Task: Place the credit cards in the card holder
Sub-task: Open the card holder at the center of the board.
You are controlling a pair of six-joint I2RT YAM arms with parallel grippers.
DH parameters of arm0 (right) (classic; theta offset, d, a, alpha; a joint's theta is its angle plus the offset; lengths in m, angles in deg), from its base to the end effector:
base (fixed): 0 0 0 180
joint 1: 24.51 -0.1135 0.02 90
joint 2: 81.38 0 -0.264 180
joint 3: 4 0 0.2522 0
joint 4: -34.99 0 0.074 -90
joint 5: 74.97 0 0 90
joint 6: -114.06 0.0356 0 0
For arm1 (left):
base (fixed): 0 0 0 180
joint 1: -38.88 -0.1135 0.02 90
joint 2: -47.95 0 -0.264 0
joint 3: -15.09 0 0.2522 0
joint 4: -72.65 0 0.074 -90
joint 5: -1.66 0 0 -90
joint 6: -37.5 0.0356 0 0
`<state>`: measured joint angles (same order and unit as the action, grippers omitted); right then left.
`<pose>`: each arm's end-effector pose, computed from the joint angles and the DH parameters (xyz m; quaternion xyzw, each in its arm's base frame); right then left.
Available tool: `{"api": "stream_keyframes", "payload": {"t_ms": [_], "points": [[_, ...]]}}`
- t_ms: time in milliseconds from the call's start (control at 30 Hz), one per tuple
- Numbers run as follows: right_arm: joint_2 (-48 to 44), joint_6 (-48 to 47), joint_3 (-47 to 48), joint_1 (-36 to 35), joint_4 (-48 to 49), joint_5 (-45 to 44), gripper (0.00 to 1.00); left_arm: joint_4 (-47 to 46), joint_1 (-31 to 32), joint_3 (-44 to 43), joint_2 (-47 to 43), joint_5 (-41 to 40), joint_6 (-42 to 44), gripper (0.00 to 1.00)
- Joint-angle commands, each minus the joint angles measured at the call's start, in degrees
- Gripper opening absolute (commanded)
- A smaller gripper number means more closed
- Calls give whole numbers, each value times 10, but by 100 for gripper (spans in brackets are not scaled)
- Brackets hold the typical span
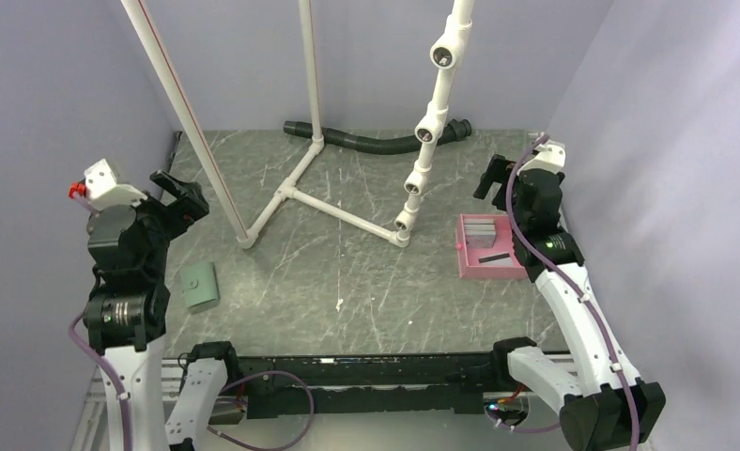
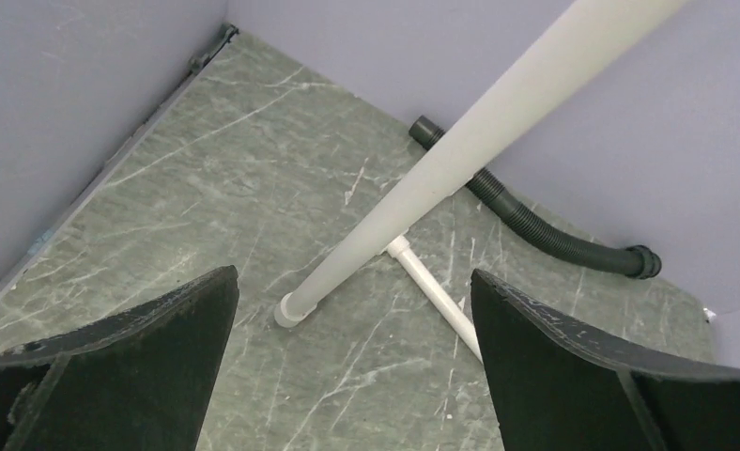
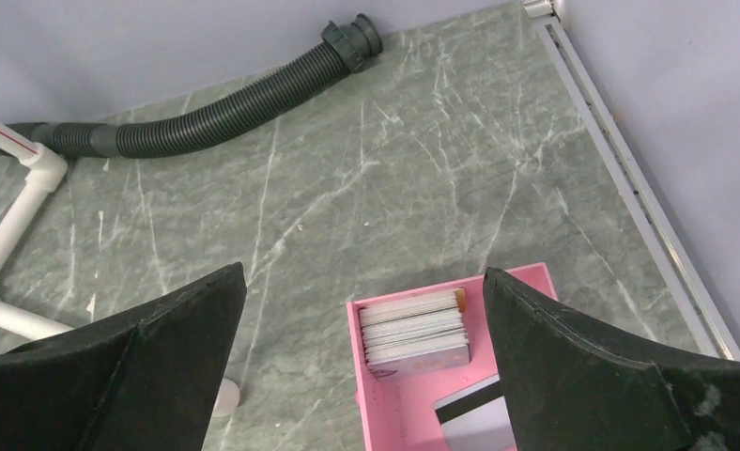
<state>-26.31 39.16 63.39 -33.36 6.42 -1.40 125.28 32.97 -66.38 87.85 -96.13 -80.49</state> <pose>0.2180 0.0238 0.3535 0.1288 0.7859 0.0114 0.6047 0.1123 0.0165 0.4292 -0.2658 0.7241 -0.0700 0.6325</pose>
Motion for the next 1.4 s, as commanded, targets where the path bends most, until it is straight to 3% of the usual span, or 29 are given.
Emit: {"api": "stream_keyframes", "payload": {"t_ms": [0,133,333,467,600,700,900,1100,1200,1367], "points": [[-6,31,15,-3,-9,-5,100,46,-2,-16,-16,0,-21,99],[27,75,61,-3,-90,24,100,101,-2,7,-11,-13,-37,99],[-2,122,39,-39,-151,5,100,233,-2,52,63,-69,-134,100],[-34,102,12,-52,-158,92,100,256,-14,108,102,-71,-189,99],[-62,65,-29,-61,-144,266,100,237,-69,142,104,-62,-244,99],[-81,58,-58,-70,-142,317,100,197,-133,174,101,-40,-283,99],[-89,49,-65,-96,-166,329,100,162,-246,200,178,14,-357,99],[-95,40,-57,-115,-173,323,100,87,-335,180,314,72,-302,99],[-85,41,-59,-123,-167,343,100,1,-346,201,344,68,-258,99],[-69,29,-57,-151,-167,352,100,-46,-347,228,387,71,-233,99]]}}
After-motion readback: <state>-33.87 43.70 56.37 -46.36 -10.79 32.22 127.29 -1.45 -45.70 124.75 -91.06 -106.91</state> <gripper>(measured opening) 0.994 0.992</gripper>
